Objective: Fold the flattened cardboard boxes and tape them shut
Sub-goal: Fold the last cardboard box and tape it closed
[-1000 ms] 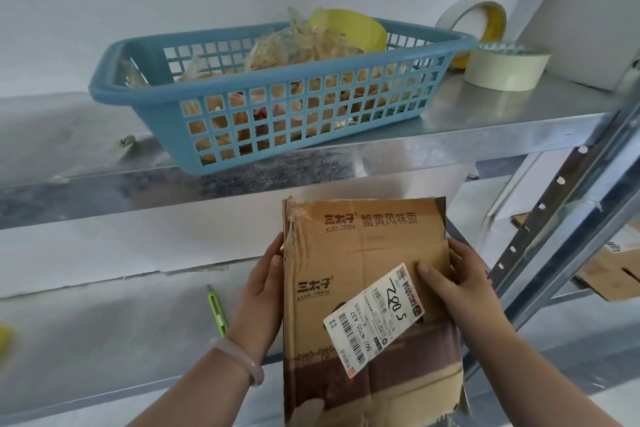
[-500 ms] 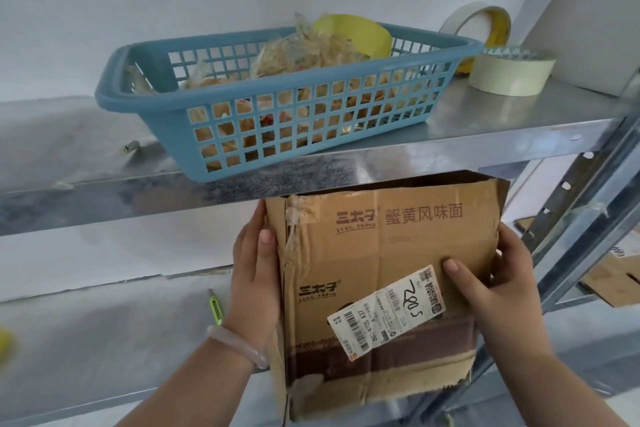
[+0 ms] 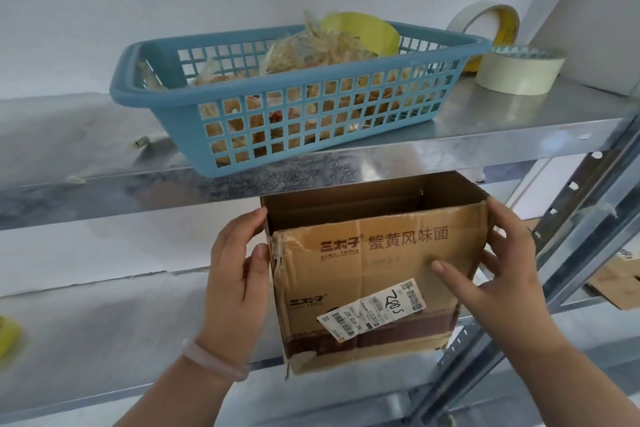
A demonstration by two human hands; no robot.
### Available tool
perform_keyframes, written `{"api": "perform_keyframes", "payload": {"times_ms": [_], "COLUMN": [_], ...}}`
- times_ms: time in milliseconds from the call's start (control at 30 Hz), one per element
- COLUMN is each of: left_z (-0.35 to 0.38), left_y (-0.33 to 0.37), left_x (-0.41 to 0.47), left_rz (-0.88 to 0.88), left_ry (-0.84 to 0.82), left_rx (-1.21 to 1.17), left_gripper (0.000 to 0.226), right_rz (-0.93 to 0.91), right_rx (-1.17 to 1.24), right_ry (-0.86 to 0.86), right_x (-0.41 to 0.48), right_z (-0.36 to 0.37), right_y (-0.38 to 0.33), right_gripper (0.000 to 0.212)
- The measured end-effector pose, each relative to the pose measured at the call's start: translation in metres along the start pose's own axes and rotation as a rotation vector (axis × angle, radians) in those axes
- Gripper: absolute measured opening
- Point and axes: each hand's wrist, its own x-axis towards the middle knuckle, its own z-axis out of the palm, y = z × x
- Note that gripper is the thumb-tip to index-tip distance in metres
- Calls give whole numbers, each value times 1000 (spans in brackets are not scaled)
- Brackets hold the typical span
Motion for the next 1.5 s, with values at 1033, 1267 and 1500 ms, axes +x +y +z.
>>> {"api": "perform_keyframes", "payload": {"times_ms": [1033,1267,1500], "left_z": [-30,-33,-36], "left_y": [28,29,23], "left_x": [0,0,3], "left_rz": [29,69,79], "left_ry": [-322,-471,-515], "left_rx": [188,219,306], "left_gripper": [32,29,16], "right_rz": [153,119,202], "right_rx": [9,93,102], "right_ry": [-158,-241,-314], "right_x": [0,-6,-19], "right_z": [-24,-29,-27], "right_y": [-15,-5,-4], "right_gripper": [15,17,15]}}
